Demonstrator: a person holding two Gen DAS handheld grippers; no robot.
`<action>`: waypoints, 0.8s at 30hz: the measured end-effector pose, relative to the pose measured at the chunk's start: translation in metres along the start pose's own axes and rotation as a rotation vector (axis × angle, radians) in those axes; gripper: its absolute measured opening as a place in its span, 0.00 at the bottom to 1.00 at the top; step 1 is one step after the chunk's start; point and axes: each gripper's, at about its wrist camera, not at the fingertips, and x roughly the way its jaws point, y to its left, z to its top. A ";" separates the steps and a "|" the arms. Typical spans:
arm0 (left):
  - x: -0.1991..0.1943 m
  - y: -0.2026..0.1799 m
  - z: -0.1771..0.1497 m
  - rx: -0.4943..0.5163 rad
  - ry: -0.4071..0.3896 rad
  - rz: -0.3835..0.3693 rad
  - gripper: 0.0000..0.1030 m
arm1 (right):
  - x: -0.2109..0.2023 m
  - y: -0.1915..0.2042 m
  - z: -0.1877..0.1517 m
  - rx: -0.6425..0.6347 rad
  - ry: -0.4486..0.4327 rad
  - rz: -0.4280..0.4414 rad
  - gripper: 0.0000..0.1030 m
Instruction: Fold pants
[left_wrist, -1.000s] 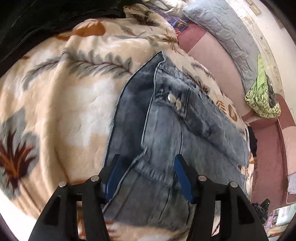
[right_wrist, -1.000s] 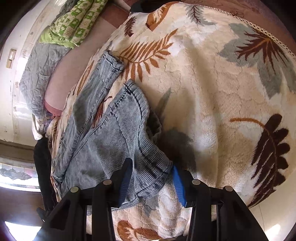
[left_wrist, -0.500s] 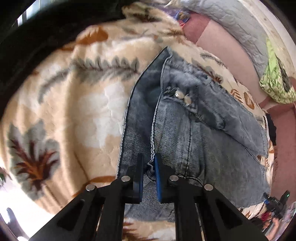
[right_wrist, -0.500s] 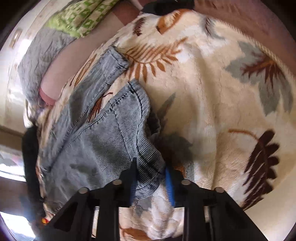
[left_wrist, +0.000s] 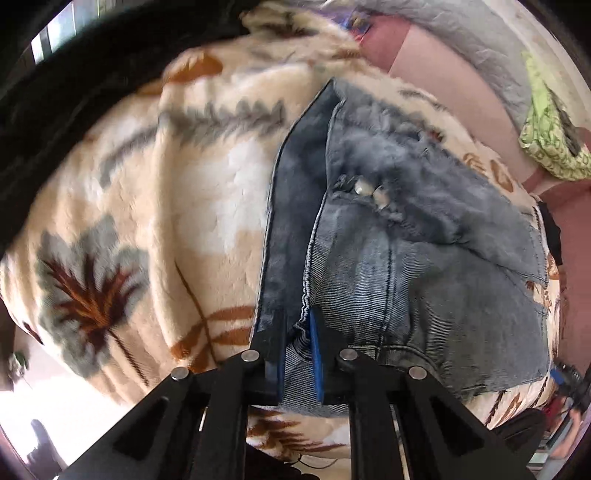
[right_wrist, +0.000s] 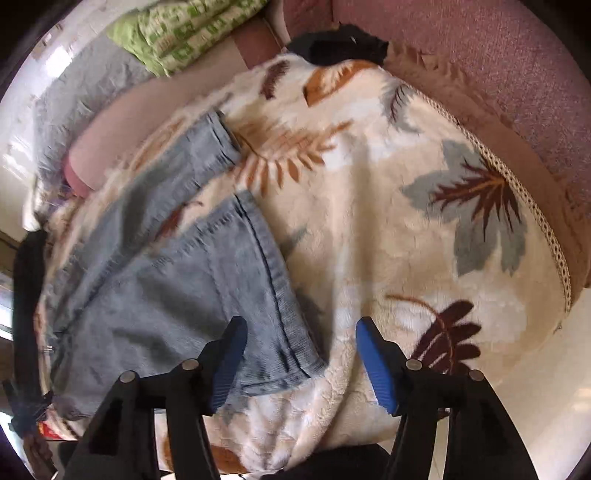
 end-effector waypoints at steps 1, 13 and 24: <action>-0.006 -0.003 0.001 0.012 -0.011 -0.008 0.15 | 0.000 0.002 0.008 -0.005 -0.009 0.018 0.63; -0.012 -0.051 -0.025 0.139 -0.050 0.036 0.29 | 0.095 0.089 0.071 -0.238 0.071 -0.118 0.20; 0.021 -0.048 -0.036 0.188 0.006 0.134 0.31 | 0.062 0.048 0.059 -0.108 -0.013 -0.029 0.65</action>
